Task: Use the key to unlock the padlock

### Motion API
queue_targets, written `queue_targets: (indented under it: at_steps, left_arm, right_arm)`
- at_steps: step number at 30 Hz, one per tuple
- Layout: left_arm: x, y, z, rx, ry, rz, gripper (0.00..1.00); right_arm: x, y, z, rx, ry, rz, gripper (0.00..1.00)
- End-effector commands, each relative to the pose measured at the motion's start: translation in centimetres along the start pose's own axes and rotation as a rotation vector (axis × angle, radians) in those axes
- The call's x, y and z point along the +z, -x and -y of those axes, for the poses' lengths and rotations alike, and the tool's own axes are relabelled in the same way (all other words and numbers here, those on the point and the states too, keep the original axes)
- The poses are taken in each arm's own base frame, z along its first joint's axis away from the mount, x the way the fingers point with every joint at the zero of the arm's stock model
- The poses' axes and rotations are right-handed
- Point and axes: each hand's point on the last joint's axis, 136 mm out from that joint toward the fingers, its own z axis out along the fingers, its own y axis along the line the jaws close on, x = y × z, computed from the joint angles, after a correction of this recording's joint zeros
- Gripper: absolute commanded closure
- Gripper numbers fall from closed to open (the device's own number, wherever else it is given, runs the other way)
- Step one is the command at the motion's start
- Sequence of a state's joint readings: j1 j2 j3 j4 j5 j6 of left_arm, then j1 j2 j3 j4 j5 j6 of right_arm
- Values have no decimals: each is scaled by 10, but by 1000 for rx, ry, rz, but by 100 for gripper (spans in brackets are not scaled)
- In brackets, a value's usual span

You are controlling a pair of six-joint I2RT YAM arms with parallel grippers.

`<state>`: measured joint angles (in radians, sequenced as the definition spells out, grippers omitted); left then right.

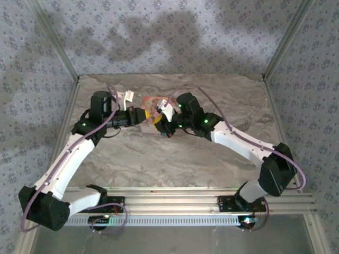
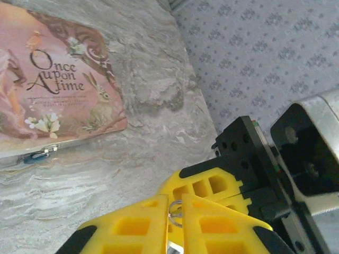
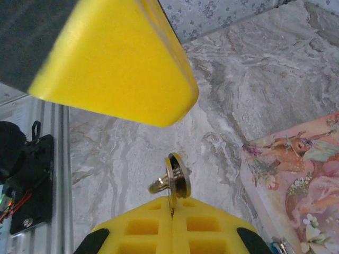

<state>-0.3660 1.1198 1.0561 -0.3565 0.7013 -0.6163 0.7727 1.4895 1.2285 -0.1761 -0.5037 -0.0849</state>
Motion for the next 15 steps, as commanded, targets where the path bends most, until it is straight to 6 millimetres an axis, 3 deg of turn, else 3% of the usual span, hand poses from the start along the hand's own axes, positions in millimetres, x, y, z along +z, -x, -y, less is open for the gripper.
queue_targets:
  at_steps: [1,4,11,15]
  left_arm:
    - [-6,-2,24,106,-118,-15,89]
    - [-7,-3,29,141,-140,-27,85]
    - [-32,-20,45,502,-151,-23,48]
    - [-39,-34,64,600,-273,-65,45]
  right_arm:
    - [-16,6,-18,-12,66,-21,100]
    - [-16,3,-22,-1,86,-31,100]
    - [-23,1,-35,22,159,-64,100]
    - [-28,0,-43,38,203,-86,100]
